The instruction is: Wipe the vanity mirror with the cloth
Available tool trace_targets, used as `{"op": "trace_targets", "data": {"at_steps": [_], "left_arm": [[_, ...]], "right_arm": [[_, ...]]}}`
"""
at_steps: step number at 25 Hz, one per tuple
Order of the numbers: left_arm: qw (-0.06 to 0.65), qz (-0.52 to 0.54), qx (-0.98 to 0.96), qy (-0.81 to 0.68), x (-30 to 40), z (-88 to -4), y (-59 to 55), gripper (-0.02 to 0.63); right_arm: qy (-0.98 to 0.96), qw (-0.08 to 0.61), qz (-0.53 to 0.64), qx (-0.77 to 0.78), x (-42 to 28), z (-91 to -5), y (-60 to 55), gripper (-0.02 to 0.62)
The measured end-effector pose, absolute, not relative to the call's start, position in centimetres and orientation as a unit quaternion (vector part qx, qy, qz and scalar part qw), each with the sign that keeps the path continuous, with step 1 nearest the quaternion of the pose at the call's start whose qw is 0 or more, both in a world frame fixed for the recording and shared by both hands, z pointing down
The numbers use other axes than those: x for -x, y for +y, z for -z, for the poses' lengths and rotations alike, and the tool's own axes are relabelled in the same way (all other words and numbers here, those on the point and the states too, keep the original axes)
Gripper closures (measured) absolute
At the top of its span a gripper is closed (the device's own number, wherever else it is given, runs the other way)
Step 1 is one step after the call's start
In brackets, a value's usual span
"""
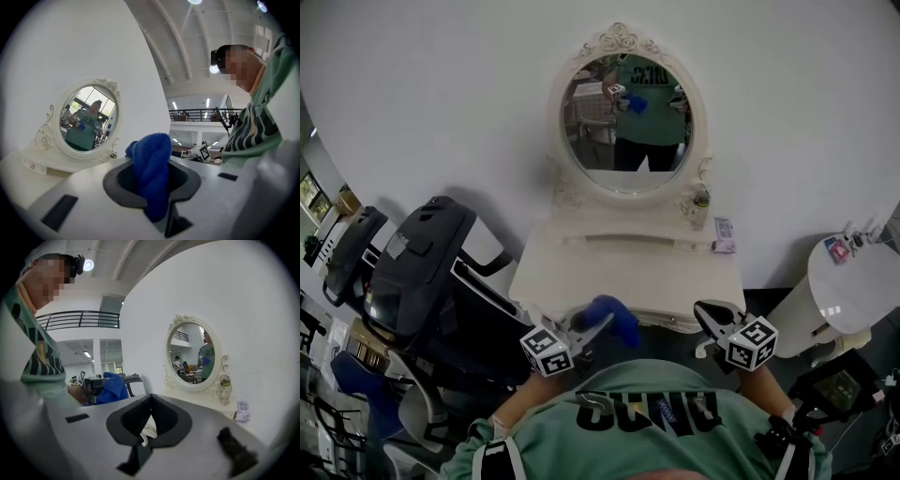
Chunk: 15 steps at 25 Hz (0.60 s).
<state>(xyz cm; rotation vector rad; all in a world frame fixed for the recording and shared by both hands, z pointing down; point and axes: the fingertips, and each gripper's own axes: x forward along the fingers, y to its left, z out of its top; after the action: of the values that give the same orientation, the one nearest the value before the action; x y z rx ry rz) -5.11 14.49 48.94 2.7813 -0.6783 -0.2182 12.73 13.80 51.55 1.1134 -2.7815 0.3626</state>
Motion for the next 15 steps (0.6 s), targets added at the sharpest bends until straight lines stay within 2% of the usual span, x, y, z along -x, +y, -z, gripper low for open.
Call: {"op": "trace_targets", "data": {"at_steps": [8,15], "left_arm": [[0.143,0.056,-0.961,-0.231,4.1,-50.4,12.1,0.514],[0.148,0.074,-0.967,-0.191,7.5,-51.3,4.5,0.514]], "right_arm": [[-0.916,0.063,-0.146,-0.368,-13.6,-54.2,11.3,0.583],[-0.907,0.077,-0.128,-0.393,-9.4,-54.3,4.9,0.583]]}}
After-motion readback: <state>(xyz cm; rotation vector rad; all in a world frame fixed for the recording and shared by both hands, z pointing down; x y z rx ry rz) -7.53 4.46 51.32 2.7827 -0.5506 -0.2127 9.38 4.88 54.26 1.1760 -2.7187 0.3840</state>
